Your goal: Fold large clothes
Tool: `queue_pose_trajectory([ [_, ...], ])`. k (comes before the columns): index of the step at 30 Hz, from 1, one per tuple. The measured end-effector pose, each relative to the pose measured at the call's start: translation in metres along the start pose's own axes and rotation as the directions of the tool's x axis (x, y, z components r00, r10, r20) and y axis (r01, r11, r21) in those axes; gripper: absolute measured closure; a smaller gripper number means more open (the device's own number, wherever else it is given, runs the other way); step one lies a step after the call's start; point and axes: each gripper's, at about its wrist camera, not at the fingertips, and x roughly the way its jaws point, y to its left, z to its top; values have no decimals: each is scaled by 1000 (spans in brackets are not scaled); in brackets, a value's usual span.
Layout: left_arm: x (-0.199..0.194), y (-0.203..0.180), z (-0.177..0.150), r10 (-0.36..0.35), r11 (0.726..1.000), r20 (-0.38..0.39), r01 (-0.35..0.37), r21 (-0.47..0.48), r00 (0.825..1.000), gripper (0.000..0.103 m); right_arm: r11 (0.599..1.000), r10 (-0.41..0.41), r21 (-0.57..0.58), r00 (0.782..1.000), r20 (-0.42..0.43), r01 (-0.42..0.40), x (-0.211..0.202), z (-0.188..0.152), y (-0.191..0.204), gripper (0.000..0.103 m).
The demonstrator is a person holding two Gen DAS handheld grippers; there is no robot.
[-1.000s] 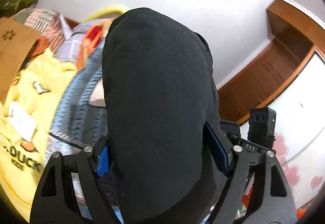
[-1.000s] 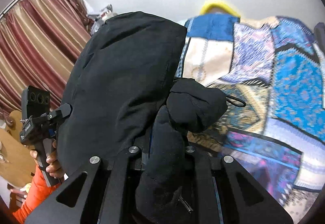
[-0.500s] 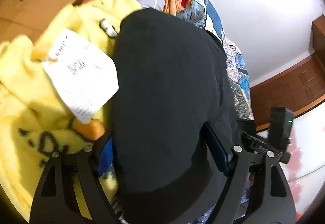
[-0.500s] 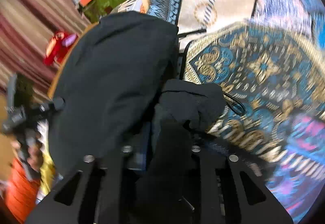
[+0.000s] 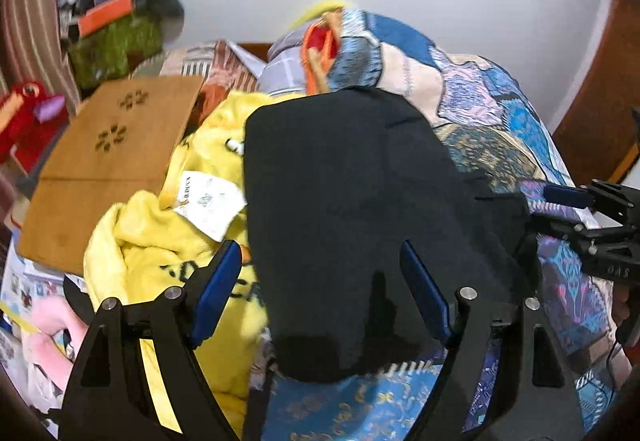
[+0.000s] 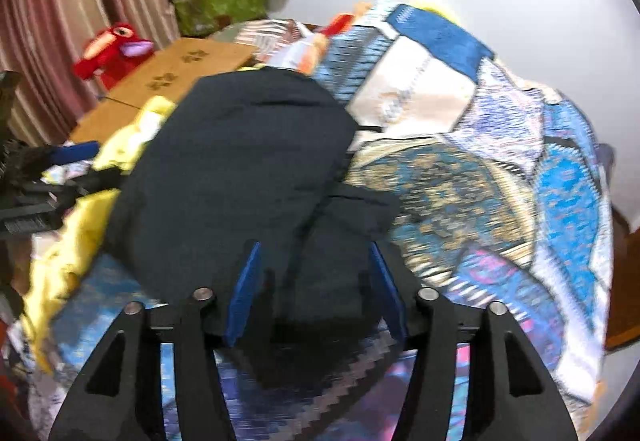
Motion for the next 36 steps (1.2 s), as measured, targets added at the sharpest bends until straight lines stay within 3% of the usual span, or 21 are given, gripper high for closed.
queue_pose_trajectory([
  [3,5,-16,-9,43,999,-25,-43,14,999,22,999,39,-10,999,-31,-40,24,-1,15,49],
  [7,22,-24,-27,121,992,-92,-118,41,988,22,999,27,-22,988,-152,-30,53,-15,24,49],
  [14,5,-18,-58,119,992,-130,-124,-29,984,22,998,61,38,986,-156,-56,30,-25,8,49],
  [21,-77,-39,-57,111,993,-3,-111,-39,994,22,994,80,77,997,14,-81,-56,-25,9,49],
  [26,-166,-63,-47,95,995,173,-91,-31,980,22,997,46,44,976,211,-57,-144,-31,23,49],
  [28,-205,-74,-47,93,996,255,-88,-29,962,22,999,23,22,951,308,-31,-184,-37,33,49],
  [31,-265,-93,-49,90,996,395,-86,-28,914,22,999,39,7,904,425,-46,-234,-48,43,49],
  [36,-353,-126,-71,53,998,585,-55,-14,809,22,999,40,0,806,591,-50,-298,-76,63,49],
])
